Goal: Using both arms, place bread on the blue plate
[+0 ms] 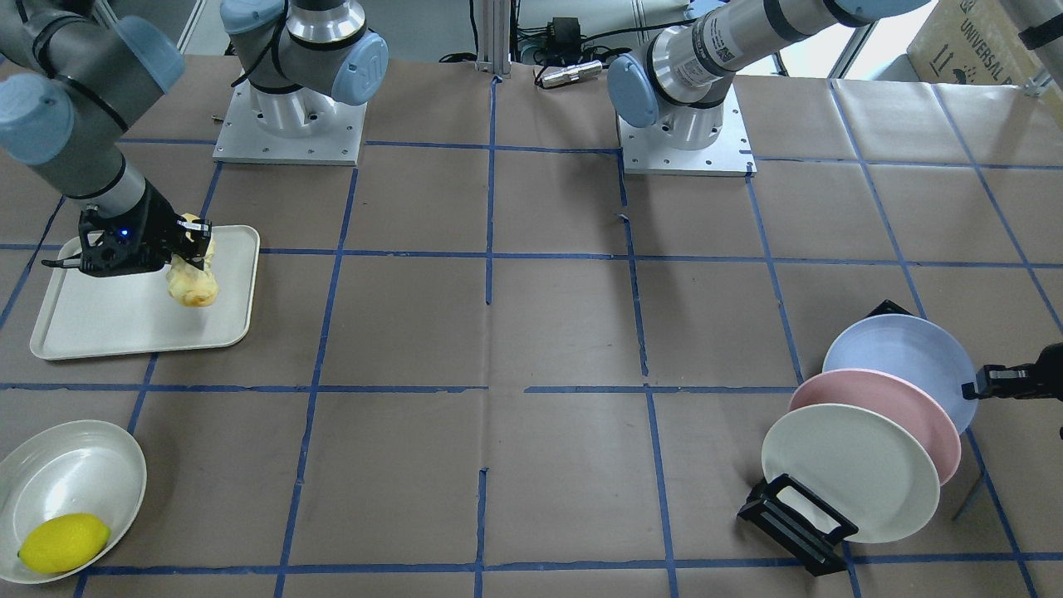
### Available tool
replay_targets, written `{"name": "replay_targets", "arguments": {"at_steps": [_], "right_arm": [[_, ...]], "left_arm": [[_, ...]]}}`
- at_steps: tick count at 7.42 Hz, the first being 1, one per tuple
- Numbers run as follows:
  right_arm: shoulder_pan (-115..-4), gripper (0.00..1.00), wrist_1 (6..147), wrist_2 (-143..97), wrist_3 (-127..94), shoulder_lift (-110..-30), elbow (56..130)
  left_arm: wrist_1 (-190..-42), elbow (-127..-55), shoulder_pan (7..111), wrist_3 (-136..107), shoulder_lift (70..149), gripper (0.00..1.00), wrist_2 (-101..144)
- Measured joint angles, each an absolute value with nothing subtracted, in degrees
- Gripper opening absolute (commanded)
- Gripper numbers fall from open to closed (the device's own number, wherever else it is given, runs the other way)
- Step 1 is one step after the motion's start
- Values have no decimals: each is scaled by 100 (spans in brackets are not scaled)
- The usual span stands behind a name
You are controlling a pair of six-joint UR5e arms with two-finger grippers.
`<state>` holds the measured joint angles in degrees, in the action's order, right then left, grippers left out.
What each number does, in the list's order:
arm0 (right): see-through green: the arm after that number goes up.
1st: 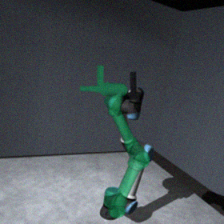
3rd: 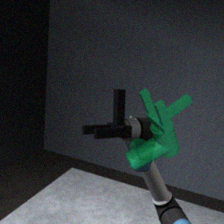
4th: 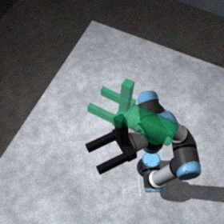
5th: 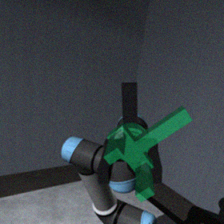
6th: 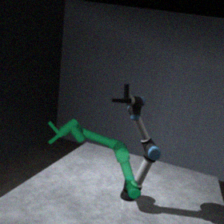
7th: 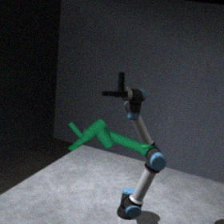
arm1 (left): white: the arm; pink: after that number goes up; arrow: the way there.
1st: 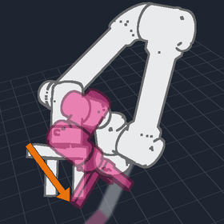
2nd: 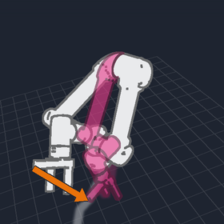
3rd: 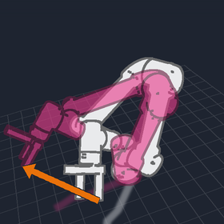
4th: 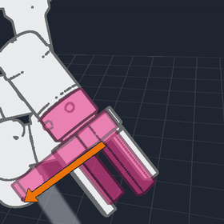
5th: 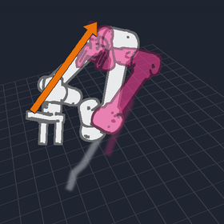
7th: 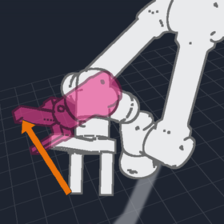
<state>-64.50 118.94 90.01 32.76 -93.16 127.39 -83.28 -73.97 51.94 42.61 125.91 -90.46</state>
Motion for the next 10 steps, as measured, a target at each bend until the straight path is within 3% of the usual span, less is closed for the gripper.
{"name": "replay_targets", "arguments": {"at_steps": [3, 7, 10], "right_arm": [[-7121, 17, 10137, 9030, 2331, -9603, 11535], [-8388, 19, 8329, 9091, 625, -9257, 9588], [-9335, 19, 7563, 9266, -378, -8990, 8420]], "left_arm": [[-8564, -7358, 5176, 4298, 12411, 5, -9056], [-9399, -7471, 5067, 4434, 11450, 4, -9425], [-9700, -8181, 5574, 3948, 10447, 4, -9330]]}}
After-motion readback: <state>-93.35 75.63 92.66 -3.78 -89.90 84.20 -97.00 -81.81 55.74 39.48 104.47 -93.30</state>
